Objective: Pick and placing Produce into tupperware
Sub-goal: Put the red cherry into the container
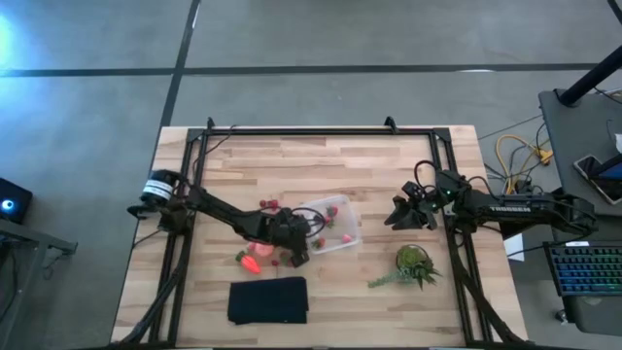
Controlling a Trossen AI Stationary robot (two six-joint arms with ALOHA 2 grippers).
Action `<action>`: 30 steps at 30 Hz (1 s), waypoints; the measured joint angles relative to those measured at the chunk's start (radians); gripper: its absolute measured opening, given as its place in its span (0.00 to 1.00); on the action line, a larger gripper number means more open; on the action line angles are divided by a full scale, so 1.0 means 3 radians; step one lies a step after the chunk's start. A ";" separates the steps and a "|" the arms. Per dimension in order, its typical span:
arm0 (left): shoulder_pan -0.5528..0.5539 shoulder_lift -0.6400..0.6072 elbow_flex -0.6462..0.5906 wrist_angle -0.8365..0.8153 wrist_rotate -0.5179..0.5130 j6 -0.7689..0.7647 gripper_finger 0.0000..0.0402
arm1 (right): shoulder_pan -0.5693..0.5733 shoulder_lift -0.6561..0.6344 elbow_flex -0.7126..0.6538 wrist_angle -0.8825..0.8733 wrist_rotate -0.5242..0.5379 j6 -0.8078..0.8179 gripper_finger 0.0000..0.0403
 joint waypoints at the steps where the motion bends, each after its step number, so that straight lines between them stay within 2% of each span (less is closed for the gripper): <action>1: 0.0004 0.0005 0.0000 0.0000 0.0003 0.0001 0.48 | 0.0000 0.0000 0.0000 -0.0005 0.0001 0.0005 0.54; 13: 0.0026 0.0005 0.0000 -0.0027 0.0012 0.0012 0.21 | 0.0000 0.0001 0.0000 -0.0096 0.0043 -0.0030 0.54; 17: 0.0023 -0.0049 -0.0002 -0.0062 0.0097 0.0000 0.19 | 0.0000 0.0001 0.0000 -0.0097 0.0056 -0.0045 0.54; 21: 0.0023 -0.0222 0.0055 -0.0364 0.0089 0.0000 0.19 | 0.0000 0.0001 0.0000 -0.0096 0.0056 -0.0057 0.54; 26: 0.0024 -0.0622 0.0088 -0.0967 0.0055 0.0002 0.20 | 0.0000 0.0001 0.0000 -0.0096 0.0055 -0.0102 0.54; 30: 0.0071 -0.1036 0.0196 -0.0904 -0.0058 0.0199 0.20 | -0.0001 0.0001 0.0000 -0.0094 0.0055 -0.0147 0.54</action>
